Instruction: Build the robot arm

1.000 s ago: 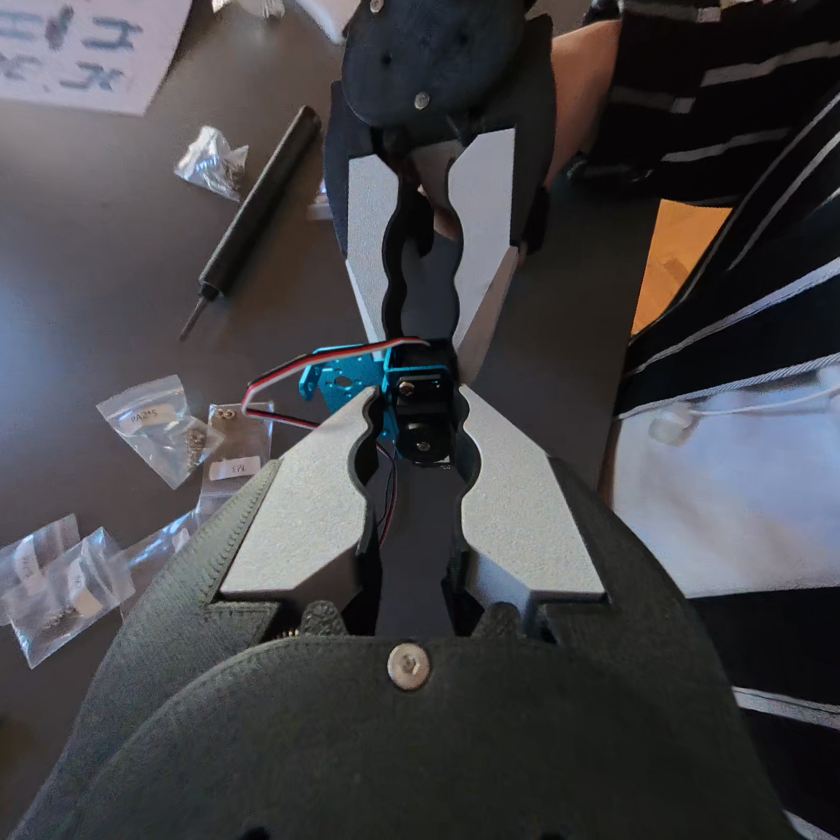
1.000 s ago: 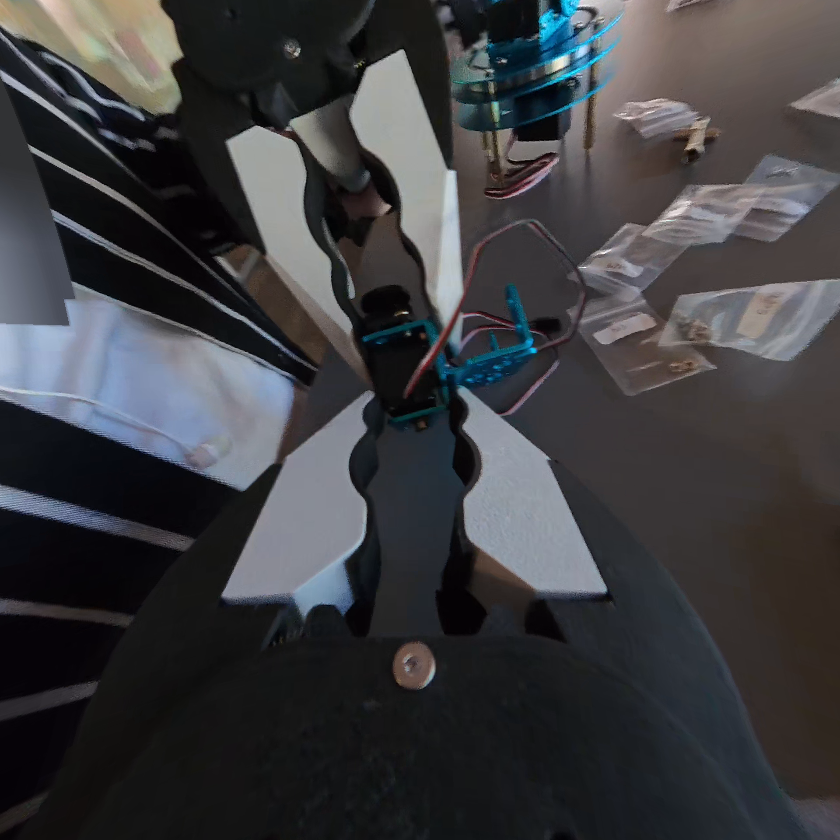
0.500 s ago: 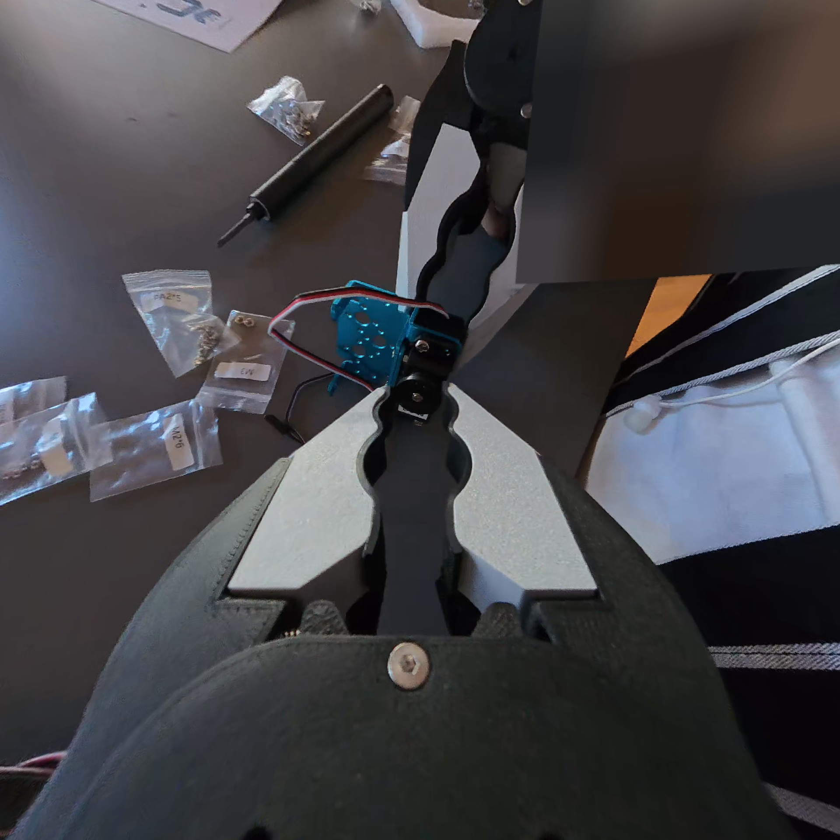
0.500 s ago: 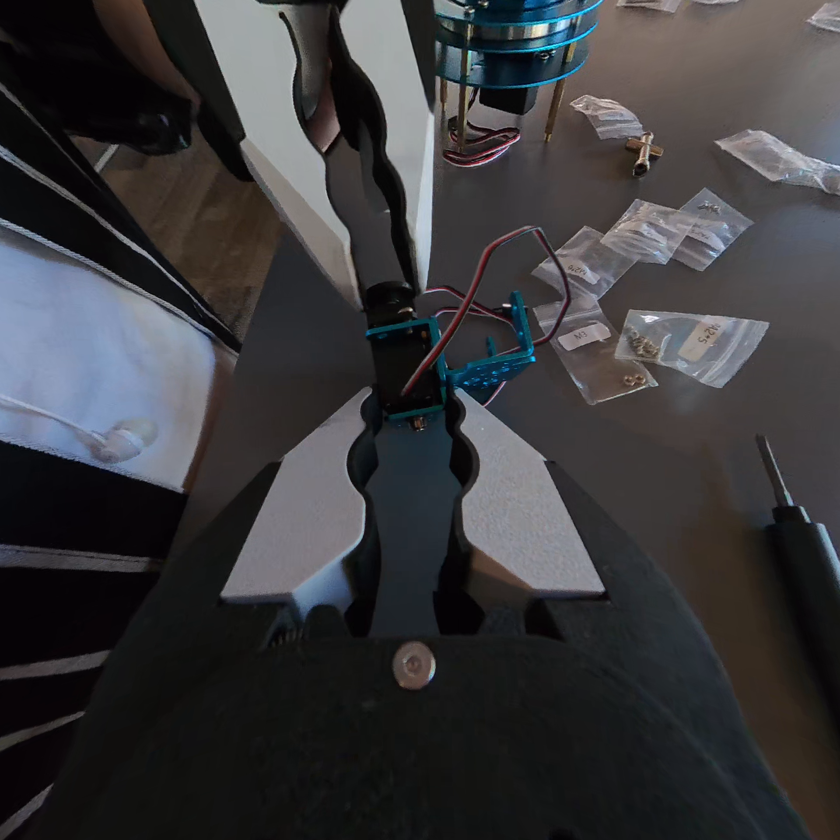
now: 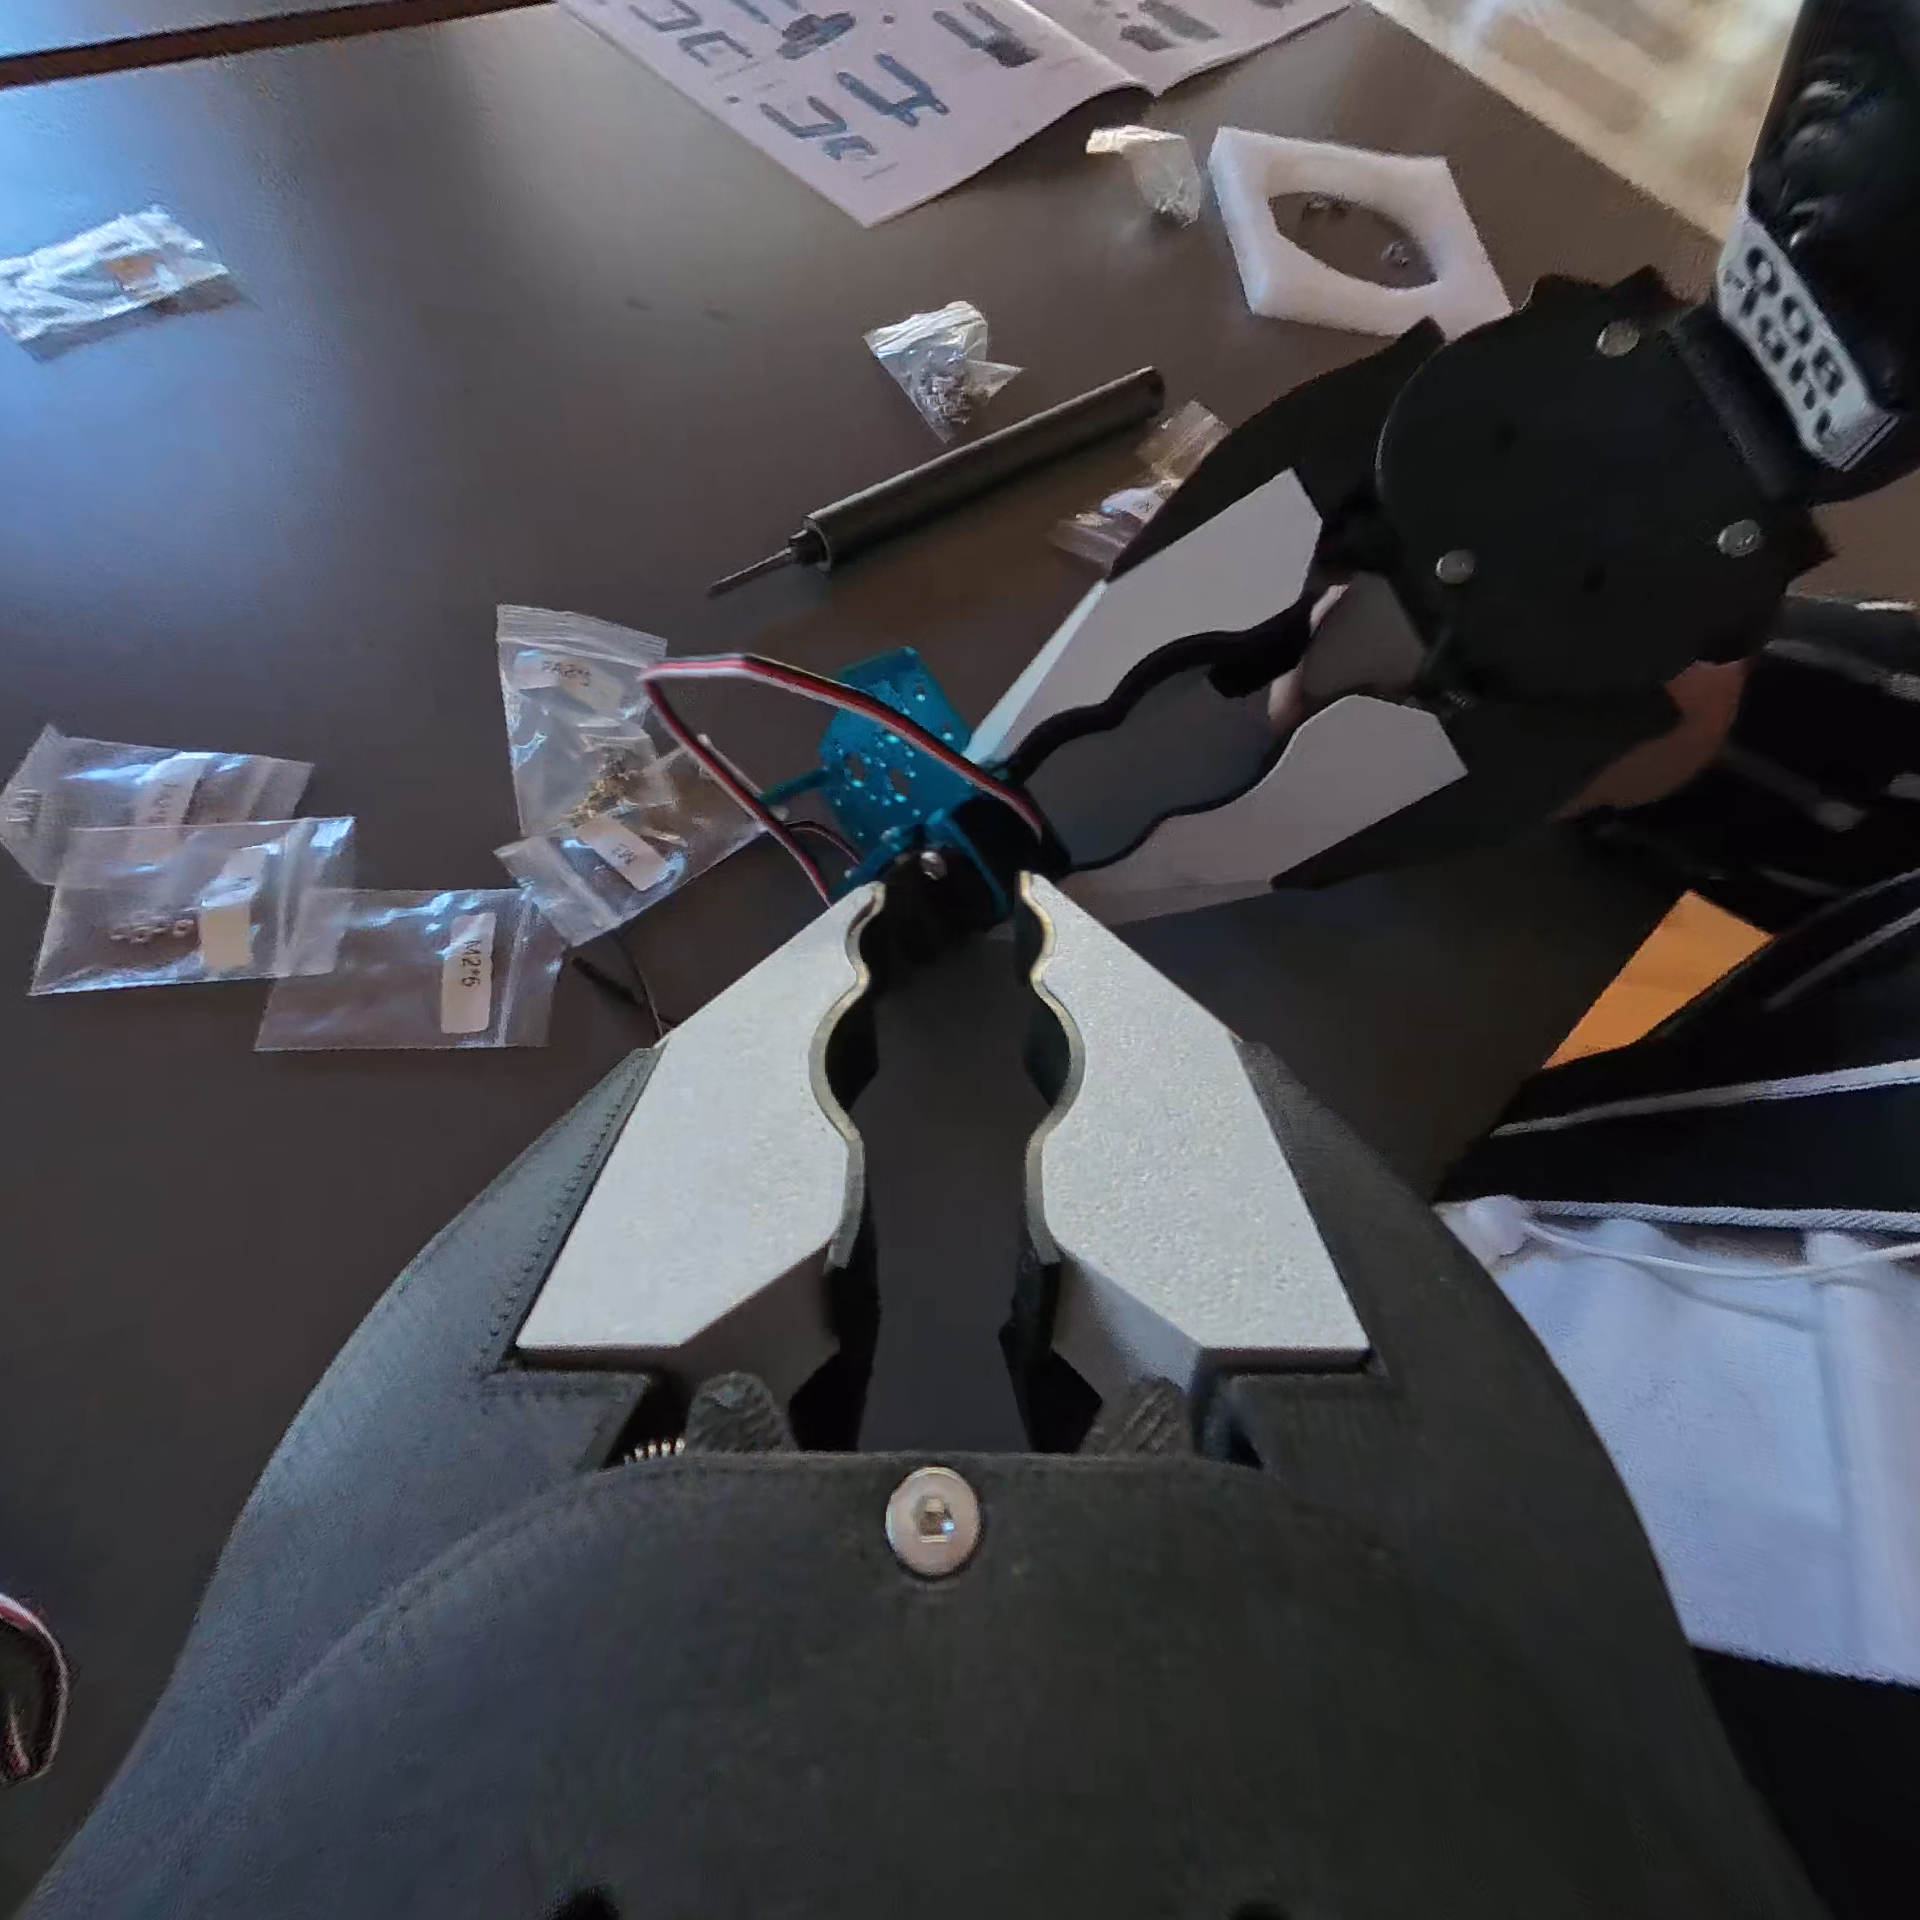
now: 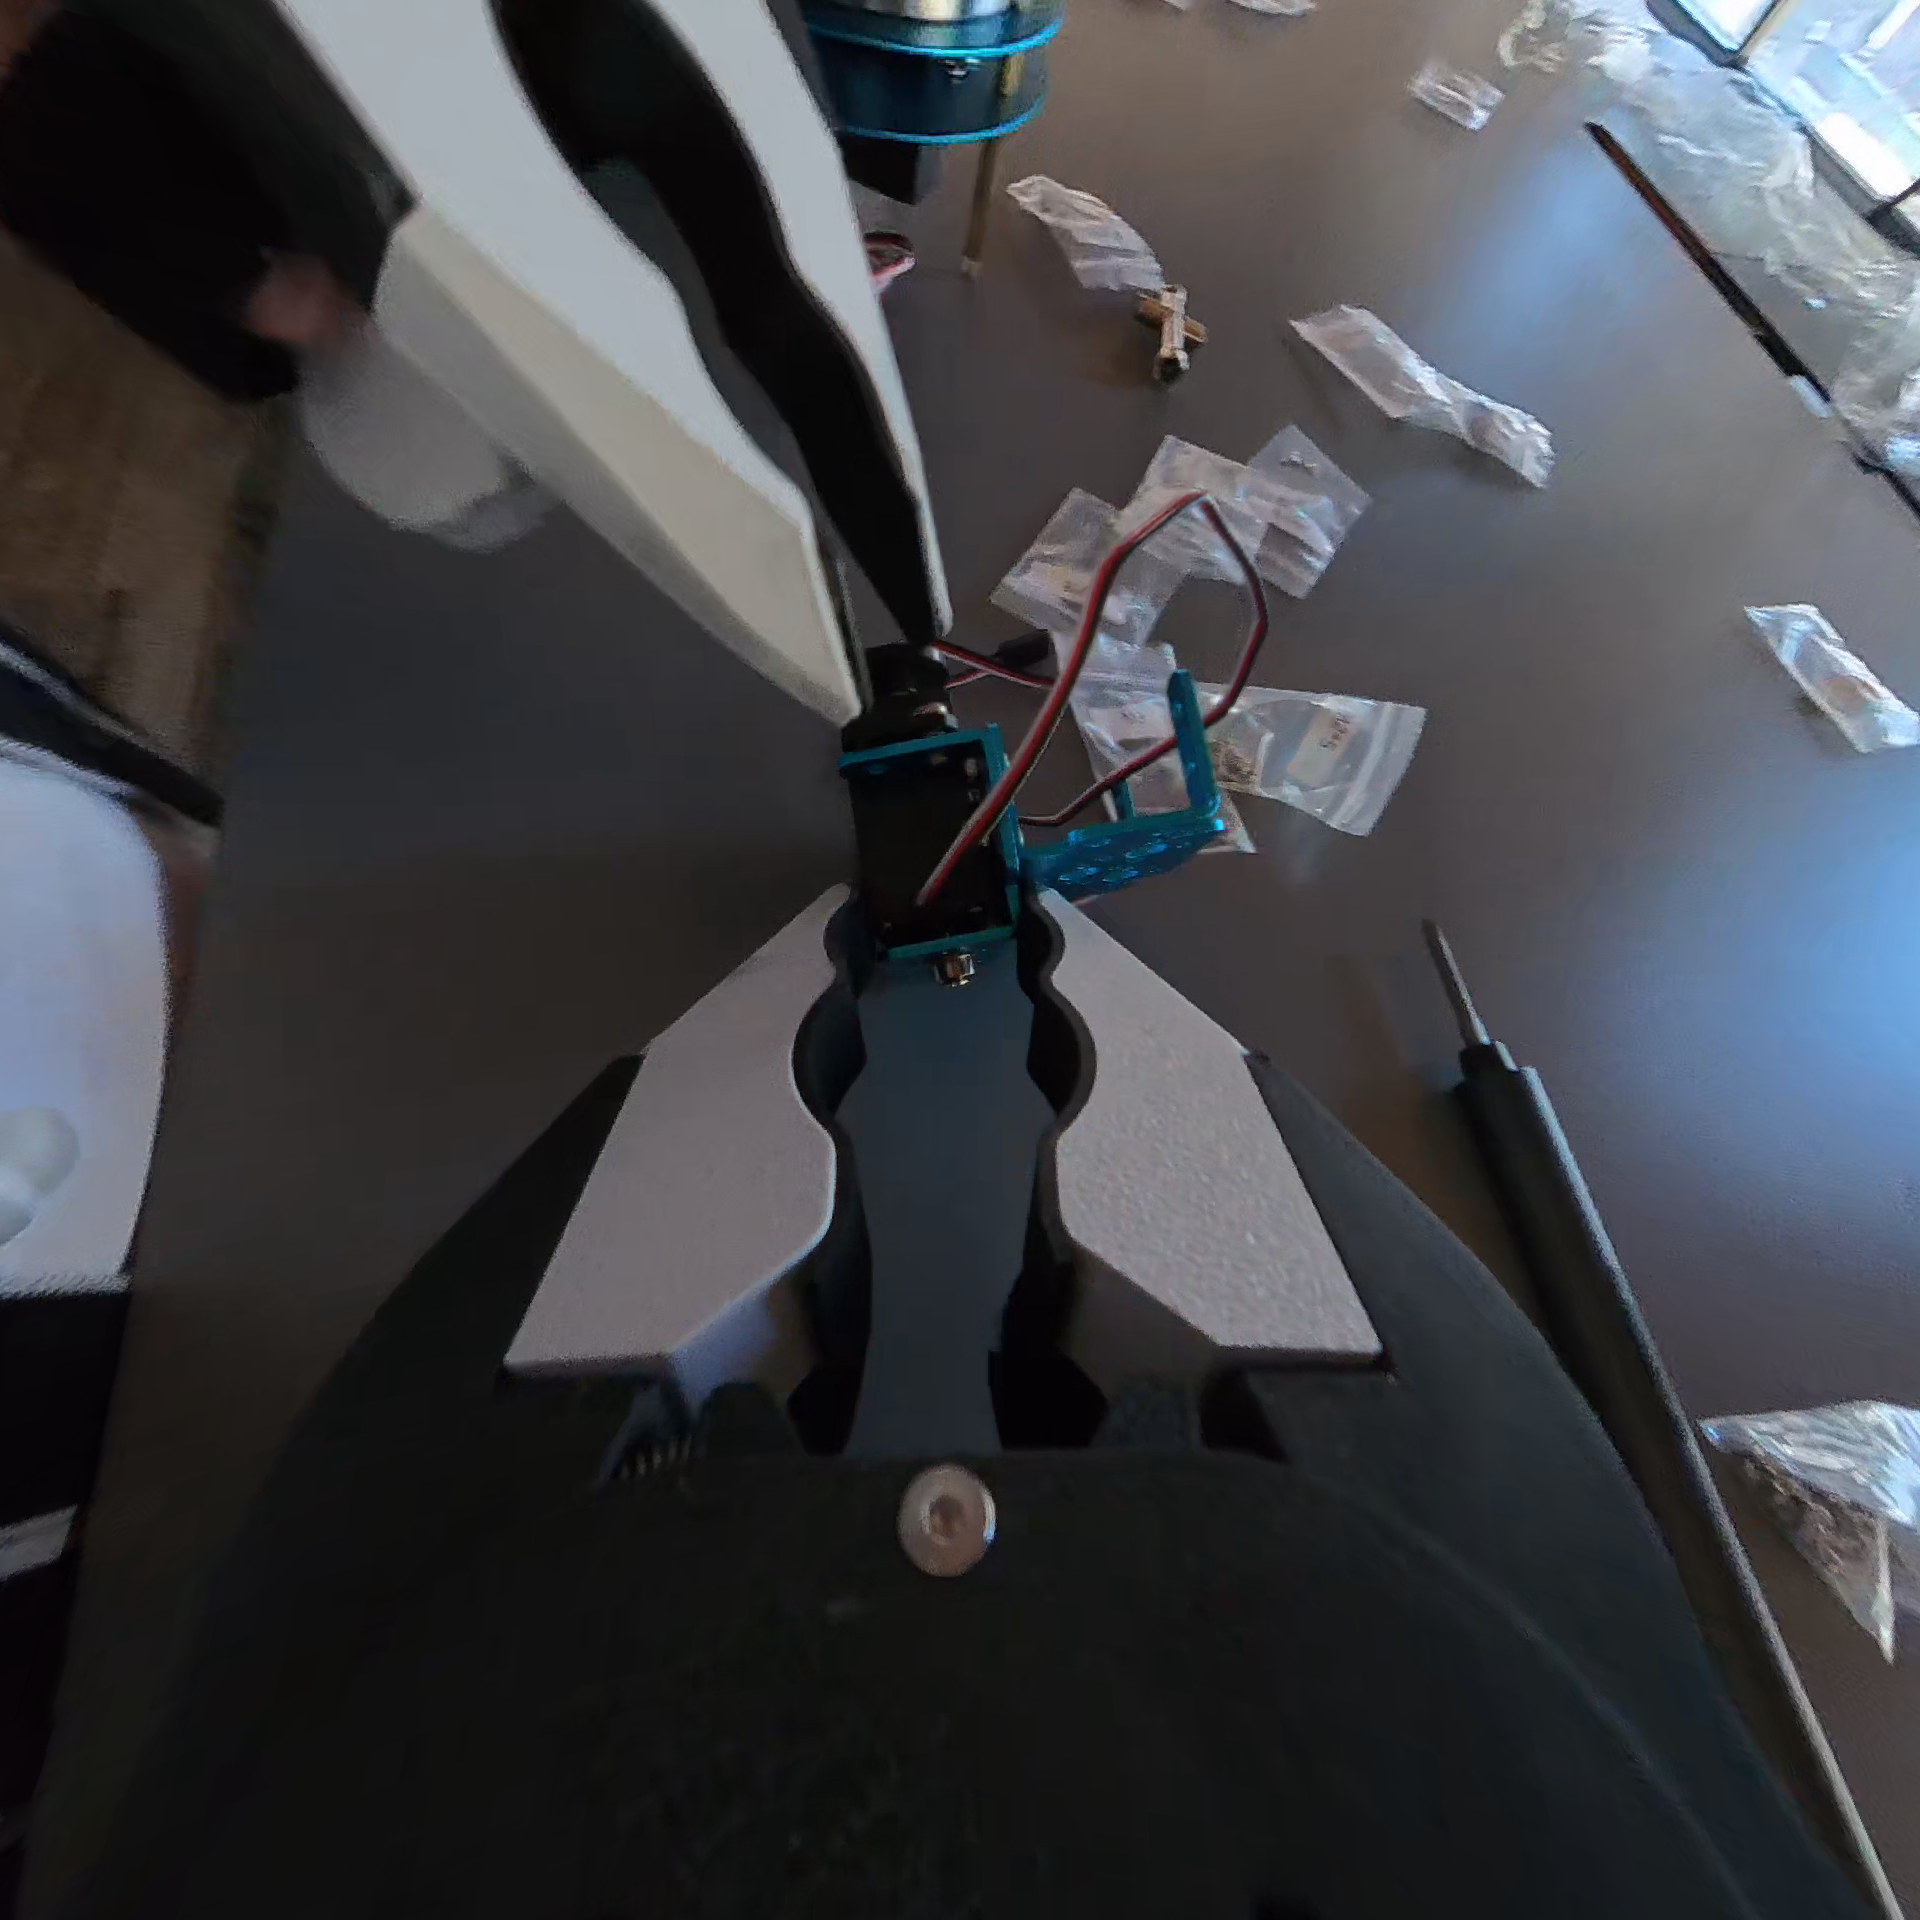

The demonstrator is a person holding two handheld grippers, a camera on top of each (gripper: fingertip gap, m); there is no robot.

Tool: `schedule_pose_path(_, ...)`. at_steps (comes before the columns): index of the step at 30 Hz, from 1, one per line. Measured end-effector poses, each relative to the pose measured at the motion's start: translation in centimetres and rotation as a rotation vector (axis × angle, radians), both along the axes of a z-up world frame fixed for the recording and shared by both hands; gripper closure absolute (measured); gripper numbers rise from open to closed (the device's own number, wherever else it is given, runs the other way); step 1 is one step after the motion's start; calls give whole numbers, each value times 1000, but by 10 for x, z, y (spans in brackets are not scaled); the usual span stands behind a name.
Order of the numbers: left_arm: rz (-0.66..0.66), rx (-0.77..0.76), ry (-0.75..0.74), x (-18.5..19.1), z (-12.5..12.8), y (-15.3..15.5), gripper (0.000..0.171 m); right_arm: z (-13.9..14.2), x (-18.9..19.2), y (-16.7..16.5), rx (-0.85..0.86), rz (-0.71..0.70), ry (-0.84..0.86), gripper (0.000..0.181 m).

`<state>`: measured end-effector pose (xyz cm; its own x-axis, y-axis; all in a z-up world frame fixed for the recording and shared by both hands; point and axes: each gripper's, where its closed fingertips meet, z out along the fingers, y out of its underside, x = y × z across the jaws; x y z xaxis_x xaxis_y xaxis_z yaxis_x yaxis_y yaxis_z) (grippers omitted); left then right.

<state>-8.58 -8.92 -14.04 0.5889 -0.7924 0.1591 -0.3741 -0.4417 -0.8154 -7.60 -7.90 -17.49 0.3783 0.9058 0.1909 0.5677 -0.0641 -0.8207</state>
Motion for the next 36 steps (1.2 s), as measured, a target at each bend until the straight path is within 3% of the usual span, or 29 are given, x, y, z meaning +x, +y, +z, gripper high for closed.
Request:
schedule_pose_path(9, 100, 123, 49, 3, -3, 9, 165, 1, -1, 6, 76, -84, -52, 155)
schedule_pose_path(13, 111, 121, 47, 4, -5, 10, 160, 1, -1, 8, 94, -102, -69, 155)
schedule_pose_path(32, 134, 268, 211, -3, -7, 21, 165, 0, -6, 16, 126, -201, -122, 155)
schedule_pose_path(36, 132, 242, 166, -2, -7, 22, 165, 0, -6, 17, 104, -200, -100, 155)
